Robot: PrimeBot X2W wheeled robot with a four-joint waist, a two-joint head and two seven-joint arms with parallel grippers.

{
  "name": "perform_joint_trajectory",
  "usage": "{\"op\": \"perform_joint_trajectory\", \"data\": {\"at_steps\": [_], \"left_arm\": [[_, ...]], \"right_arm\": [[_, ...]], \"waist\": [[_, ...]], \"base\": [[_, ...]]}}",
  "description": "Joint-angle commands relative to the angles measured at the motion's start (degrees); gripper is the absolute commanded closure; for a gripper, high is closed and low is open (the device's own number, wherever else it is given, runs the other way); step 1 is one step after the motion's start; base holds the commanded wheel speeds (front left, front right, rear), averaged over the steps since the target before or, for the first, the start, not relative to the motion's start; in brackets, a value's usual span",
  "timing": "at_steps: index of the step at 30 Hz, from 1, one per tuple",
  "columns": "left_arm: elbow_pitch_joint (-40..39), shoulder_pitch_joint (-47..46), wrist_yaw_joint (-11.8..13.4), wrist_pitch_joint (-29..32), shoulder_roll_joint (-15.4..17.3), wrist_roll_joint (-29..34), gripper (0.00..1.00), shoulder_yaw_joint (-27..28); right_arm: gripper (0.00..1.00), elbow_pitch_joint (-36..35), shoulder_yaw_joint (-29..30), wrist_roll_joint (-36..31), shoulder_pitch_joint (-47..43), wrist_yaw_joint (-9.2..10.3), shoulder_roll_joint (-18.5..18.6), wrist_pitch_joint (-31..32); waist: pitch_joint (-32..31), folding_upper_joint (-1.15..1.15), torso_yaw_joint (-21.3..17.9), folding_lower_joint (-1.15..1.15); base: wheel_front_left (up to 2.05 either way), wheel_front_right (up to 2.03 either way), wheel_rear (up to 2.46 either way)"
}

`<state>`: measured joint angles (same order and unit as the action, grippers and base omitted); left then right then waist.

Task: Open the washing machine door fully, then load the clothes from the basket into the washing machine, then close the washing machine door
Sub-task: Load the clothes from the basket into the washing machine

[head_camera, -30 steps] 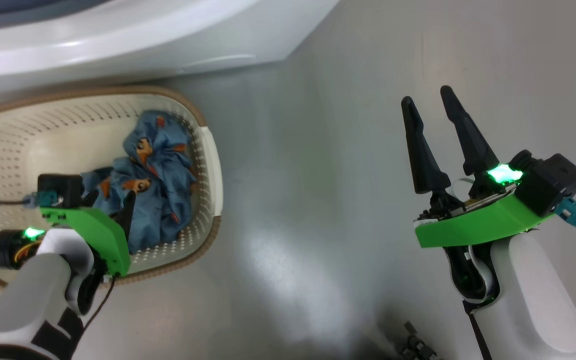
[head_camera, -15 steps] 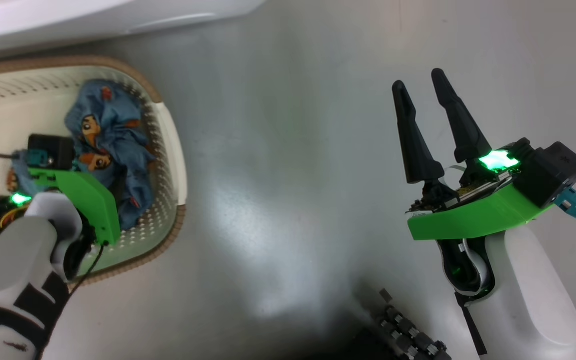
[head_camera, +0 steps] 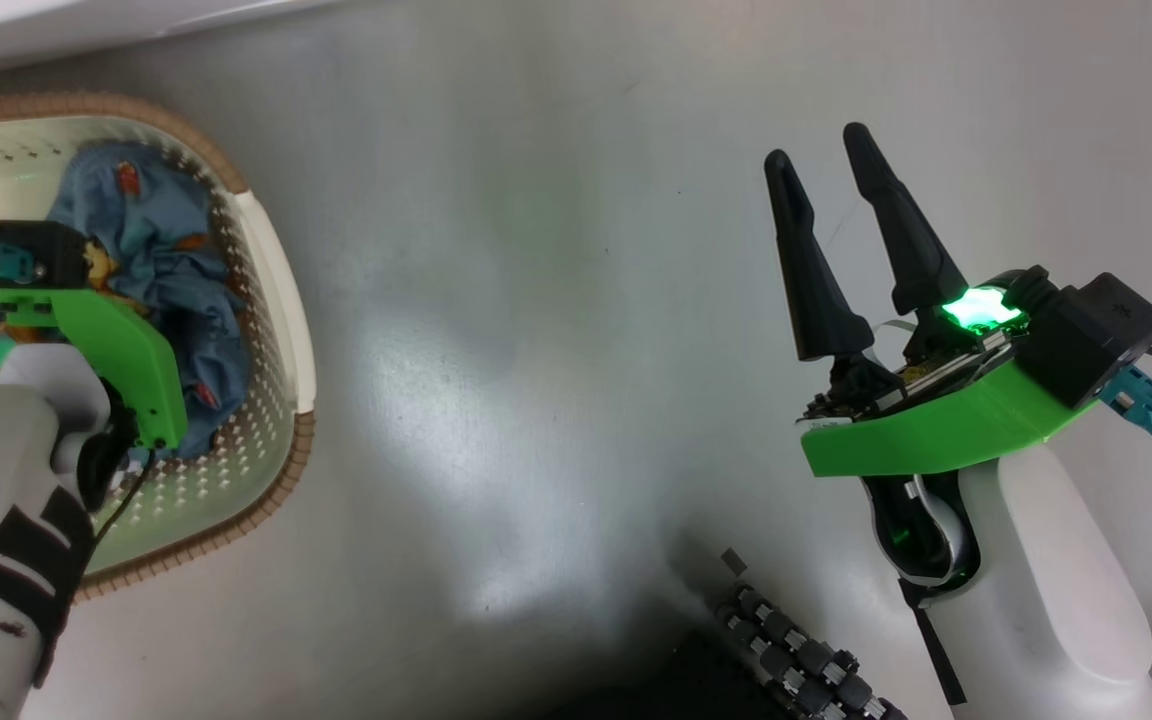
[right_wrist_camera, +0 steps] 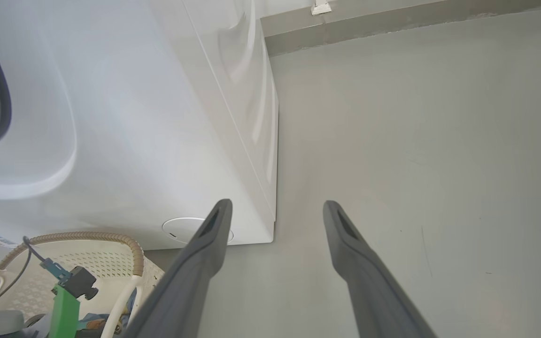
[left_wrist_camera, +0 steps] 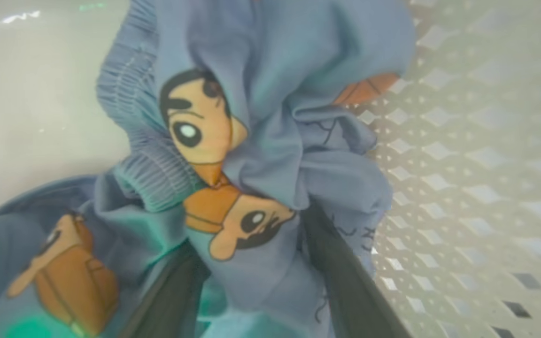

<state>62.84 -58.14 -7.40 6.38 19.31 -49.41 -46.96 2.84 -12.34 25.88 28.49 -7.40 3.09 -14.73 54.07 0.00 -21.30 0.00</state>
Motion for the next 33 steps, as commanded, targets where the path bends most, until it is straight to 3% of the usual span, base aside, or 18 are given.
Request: {"op": "perform_joint_trajectory", "data": {"at_steps": [1,10,33], "left_arm": [[0.94,-0.25,-0.09,-0.02,0.55,-0.16,1.00,0.58],[0.30,0.43,-0.09,-4.08,-1.18,-2.80,1.00,-0.90],[-10.30,11.79,-0.09,-17.46,1.53,-14.53,1.00,-4.92]], "right_arm": [[0.00,-1.09,-1.15,0.72,-1.24,-0.09,-0.21,-0.27],[0.00,-0.61,-0.46,-0.11,-0.80,-0.09,-0.21,-0.27],[0.00,2.90,1.06,-2.96,-2.71,-0.09,-0.10,-0.27]], "waist": [[-0.10,0.00,0.07,0.00],[-2.50,0.00,2.10,0.00],[-18.58,0.00,9.21,0.00]], "base": [[0.00,0.00,0.00],[0.00,0.00,0.00],[0.00,0.00,0.00]]}}
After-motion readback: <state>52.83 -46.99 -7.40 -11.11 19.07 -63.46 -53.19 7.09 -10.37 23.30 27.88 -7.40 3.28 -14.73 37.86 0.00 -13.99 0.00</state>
